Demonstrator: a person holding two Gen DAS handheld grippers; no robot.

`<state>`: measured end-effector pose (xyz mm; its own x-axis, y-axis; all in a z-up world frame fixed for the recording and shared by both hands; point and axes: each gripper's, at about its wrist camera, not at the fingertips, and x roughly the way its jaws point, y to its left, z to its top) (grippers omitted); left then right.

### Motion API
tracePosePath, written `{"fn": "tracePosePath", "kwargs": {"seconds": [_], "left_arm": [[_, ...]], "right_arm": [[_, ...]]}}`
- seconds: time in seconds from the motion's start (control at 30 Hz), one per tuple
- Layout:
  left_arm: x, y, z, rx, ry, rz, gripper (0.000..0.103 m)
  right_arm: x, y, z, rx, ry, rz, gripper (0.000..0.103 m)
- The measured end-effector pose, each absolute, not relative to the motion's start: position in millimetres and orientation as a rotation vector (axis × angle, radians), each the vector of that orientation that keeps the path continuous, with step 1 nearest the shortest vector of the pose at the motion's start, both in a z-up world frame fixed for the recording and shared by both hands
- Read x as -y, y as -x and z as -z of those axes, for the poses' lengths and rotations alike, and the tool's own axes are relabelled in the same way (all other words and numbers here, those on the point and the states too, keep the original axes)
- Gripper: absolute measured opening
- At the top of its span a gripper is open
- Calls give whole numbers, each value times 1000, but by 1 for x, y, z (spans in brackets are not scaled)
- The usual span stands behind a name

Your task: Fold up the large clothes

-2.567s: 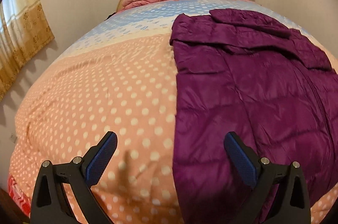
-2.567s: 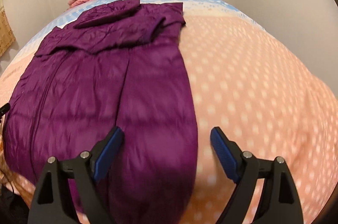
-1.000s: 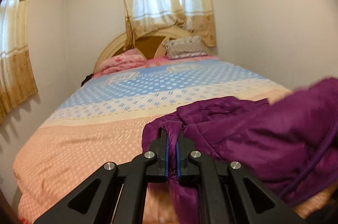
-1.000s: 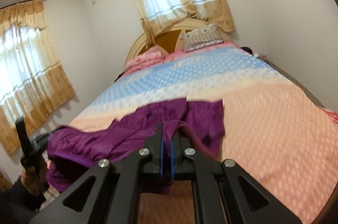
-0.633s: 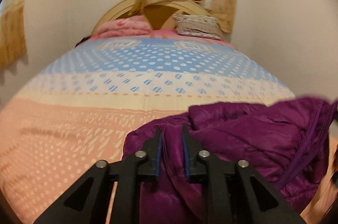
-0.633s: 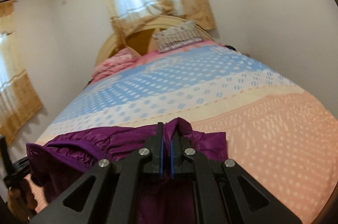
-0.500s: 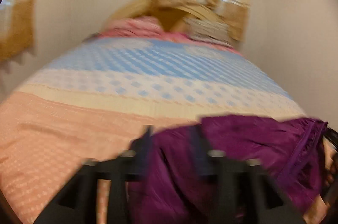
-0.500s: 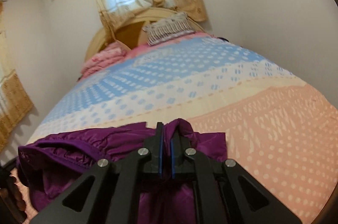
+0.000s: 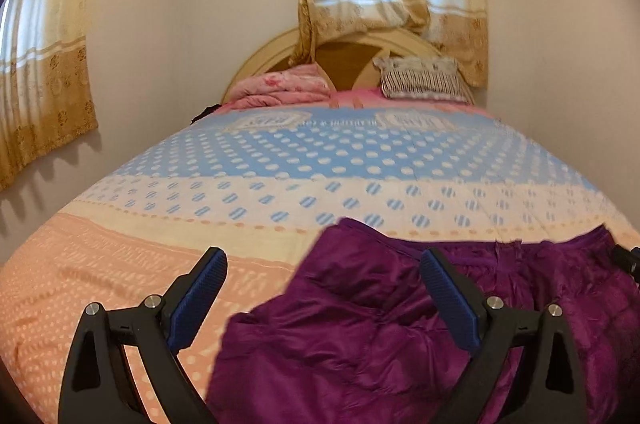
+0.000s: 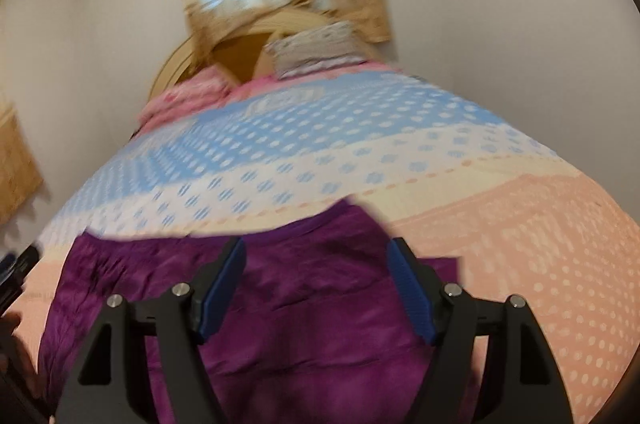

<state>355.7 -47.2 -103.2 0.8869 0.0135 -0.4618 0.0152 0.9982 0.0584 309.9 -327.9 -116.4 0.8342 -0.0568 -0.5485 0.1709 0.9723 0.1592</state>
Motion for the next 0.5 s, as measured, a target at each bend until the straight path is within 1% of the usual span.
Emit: {"fn": "tracePosePath", "kwargs": {"seconds": [0.13, 0.23, 0.37, 0.5], "left_arm": [[62, -375, 122, -522, -140, -54, 98], [53, -394, 141, -597, -114, -100, 98], [37, -410, 163, -703, -27, -106, 98], [38, -413, 171, -727, -13, -99, 98]], "right_arm": [[286, -329, 133, -626, -78, 66, 75], [281, -341, 150, -663, -42, 84, 75], [294, -351, 171, -719, -86, 117, 75], [301, -353, 176, -730, -123, 124, 75]]}}
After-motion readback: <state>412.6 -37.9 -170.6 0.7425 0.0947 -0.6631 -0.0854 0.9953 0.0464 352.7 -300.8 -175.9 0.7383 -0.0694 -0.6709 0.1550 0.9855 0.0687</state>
